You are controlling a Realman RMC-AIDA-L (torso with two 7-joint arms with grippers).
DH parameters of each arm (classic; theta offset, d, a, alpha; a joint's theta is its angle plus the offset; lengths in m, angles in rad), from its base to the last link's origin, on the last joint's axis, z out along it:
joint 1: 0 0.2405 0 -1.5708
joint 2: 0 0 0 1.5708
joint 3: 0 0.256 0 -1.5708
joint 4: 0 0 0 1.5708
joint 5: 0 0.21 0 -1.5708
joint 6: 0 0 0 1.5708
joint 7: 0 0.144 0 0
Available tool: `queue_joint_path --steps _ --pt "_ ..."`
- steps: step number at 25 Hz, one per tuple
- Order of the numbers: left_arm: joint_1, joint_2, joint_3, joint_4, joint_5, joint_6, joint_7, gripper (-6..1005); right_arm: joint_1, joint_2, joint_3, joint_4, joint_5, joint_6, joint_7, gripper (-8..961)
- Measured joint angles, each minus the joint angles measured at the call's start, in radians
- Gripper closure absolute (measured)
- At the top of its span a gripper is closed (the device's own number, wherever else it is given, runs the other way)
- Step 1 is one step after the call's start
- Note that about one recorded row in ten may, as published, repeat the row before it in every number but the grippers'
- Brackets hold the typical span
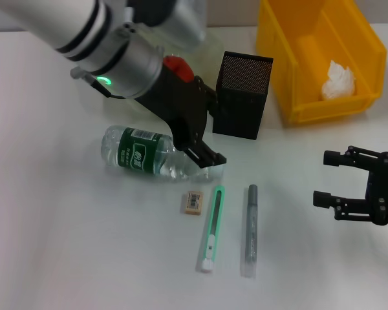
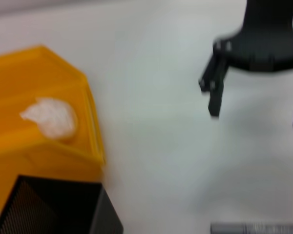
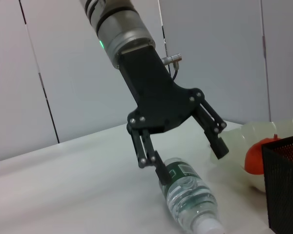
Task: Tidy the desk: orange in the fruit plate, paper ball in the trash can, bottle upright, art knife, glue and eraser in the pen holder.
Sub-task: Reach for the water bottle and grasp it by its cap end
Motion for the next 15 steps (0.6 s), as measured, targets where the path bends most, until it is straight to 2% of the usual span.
queue_joint_path --steps 2,3,4,7,9,10,15 --pt "-0.061 -0.005 0.133 0.054 0.126 0.000 -0.128 192 -0.001 0.000 0.000 0.000 0.000 0.000 0.000 121" --pt "-0.072 -0.006 0.161 0.064 0.149 0.001 -0.152 193 -0.001 0.001 0.000 0.000 0.000 0.000 0.000 121" --pt "-0.072 -0.006 0.161 0.064 0.149 0.001 -0.152 193 -0.001 0.001 0.000 0.000 0.000 0.000 0.000 121" --pt "-0.107 -0.007 0.251 0.090 0.212 0.001 -0.217 195 -0.001 0.001 0.000 -0.001 0.000 0.001 -0.001 121" --pt "-0.115 -0.007 0.267 0.091 0.221 0.002 -0.227 196 -0.001 0.001 0.000 0.001 0.000 0.005 -0.002 121" --pt "-0.135 -0.007 0.311 0.091 0.238 0.003 -0.248 196 -0.001 0.001 0.000 0.002 0.000 0.008 -0.003 121" --pt "-0.166 -0.006 0.375 0.100 0.264 -0.003 -0.275 199 0.000 0.001 0.000 0.005 0.000 0.013 -0.006 121"
